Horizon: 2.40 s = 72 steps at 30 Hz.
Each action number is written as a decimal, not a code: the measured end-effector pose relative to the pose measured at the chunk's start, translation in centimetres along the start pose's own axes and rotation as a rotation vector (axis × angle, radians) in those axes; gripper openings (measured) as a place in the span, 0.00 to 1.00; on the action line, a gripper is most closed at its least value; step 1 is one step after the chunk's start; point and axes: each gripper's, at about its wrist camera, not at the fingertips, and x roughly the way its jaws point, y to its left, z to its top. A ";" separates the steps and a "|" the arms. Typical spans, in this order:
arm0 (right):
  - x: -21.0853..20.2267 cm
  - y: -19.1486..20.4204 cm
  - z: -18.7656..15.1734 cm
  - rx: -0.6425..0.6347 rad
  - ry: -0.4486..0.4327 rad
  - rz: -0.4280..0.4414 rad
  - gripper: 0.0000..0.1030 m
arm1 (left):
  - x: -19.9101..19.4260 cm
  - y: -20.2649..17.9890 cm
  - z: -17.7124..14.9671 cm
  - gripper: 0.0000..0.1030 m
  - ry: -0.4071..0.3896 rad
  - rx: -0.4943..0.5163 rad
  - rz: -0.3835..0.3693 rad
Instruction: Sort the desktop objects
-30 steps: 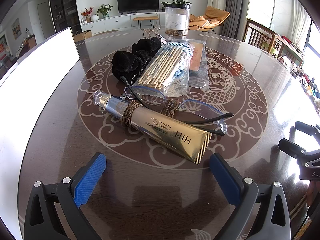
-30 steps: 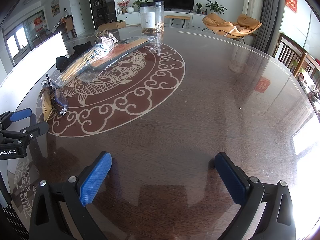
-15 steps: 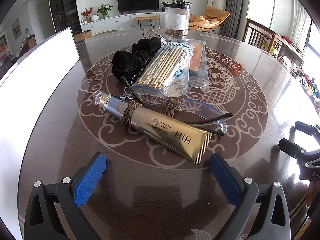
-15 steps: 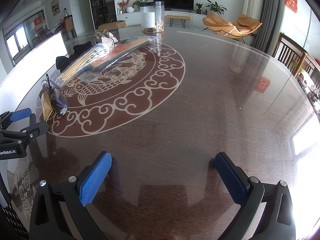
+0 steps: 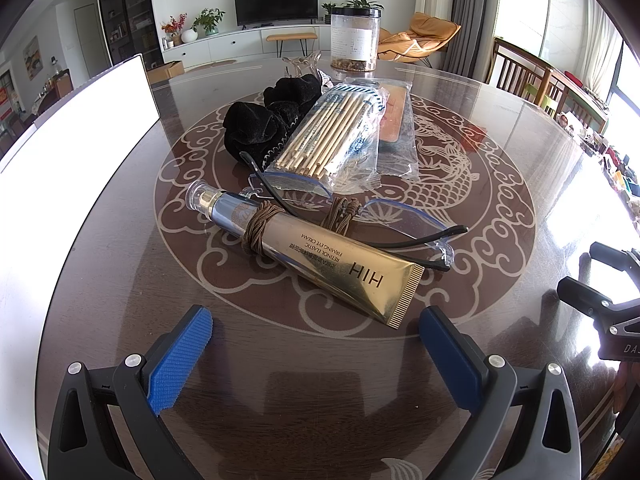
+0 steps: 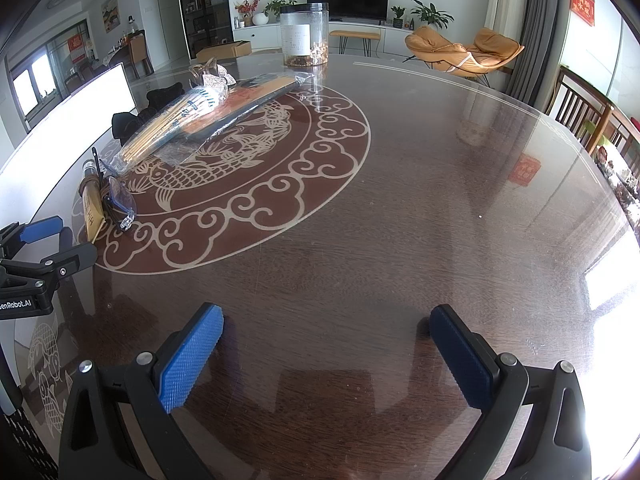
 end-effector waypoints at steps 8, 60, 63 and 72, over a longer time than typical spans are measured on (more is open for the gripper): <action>0.0 0.0 0.0 0.000 0.000 0.000 1.00 | 0.0 0.0 0.0 1.00 0.000 0.000 0.000; 5.2 16.0 9.3 -0.458 0.130 0.500 0.27 | -5.6 7.9 -4.2 1.00 -0.068 -0.248 -0.071; 4.1 15.1 7.7 -0.422 0.121 0.451 0.20 | -5.8 8.0 -4.2 1.00 -0.077 -0.254 -0.091; 0.2 4.6 3.3 -0.153 0.024 0.290 0.22 | -4.5 5.8 -1.7 1.00 -0.057 -0.226 -0.119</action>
